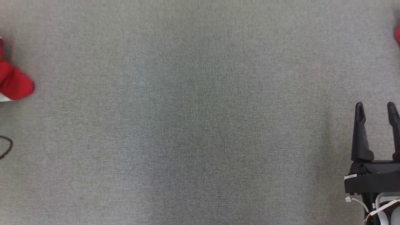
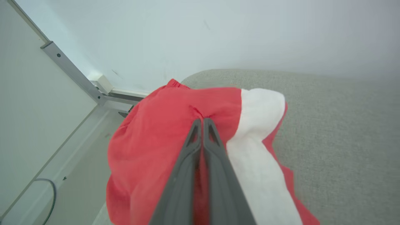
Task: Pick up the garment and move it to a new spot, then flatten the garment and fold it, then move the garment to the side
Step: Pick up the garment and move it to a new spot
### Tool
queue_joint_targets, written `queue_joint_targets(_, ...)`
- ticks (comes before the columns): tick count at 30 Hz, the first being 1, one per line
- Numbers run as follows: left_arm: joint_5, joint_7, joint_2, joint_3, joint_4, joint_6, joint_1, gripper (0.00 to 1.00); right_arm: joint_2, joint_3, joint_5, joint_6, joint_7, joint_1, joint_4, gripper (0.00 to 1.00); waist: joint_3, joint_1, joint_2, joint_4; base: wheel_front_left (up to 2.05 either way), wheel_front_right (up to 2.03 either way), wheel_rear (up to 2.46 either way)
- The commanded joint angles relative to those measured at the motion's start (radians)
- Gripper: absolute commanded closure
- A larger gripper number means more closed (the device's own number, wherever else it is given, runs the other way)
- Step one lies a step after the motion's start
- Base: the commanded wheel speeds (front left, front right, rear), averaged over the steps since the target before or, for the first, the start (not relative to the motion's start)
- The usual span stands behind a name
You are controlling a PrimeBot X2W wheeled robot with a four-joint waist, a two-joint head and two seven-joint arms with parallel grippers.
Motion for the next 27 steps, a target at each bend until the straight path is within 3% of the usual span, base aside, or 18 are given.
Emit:
queue_joint_targets(1, 0.013, -0.024, 0.007, -0.009, -0.011, 0.003, -0.019, 1.0, 0.005, 0.005, 0.007, -0.002, -0.01, 0.01, 0.007, 0.0, -0.033, 0.0001, 0.0, 0.003, 0.0, 0.0, 0.0)
queue_joint_targets(6, 0.035, -0.115, 0.01, -0.041, -0.079, -0.009, -0.077, 1.0, 0.016, 0.015, 0.019, -0.002, -0.029, 0.013, 0.049, 0.0, -0.088, 0.0001, 0.0, 0.002, 0.0, 0.0, 0.0)
queue_joint_targets(12, 0.061, -0.151, -0.006, -0.098, -0.205, -0.013, -0.155, 1.0, 0.025, 0.023, 0.038, -0.002, -0.062, 0.023, 0.111, 0.0, -0.156, 0.0001, 0.0, -0.02, 0.0, 0.0, 0.0)
queue_joint_targets(21, 0.039, -0.112, -0.095, -0.208, -0.447, -0.017, -0.222, 1.0, 0.031, 0.033, 0.081, -0.002, -0.12, 0.034, 0.207, 0.0, -0.228, 0.0001, 0.0, -0.105, 0.0, 0.0, 0.0)
queue_joint_targets(27, 0.007, -0.04, -0.2, -0.293, -0.596, -0.017, -0.192, 1.0, 0.031, 0.047, 0.115, -0.002, -0.161, 0.033, 0.263, 0.0, -0.243, 0.0001, 0.0, -0.178, 0.0, 0.0, 0.0)
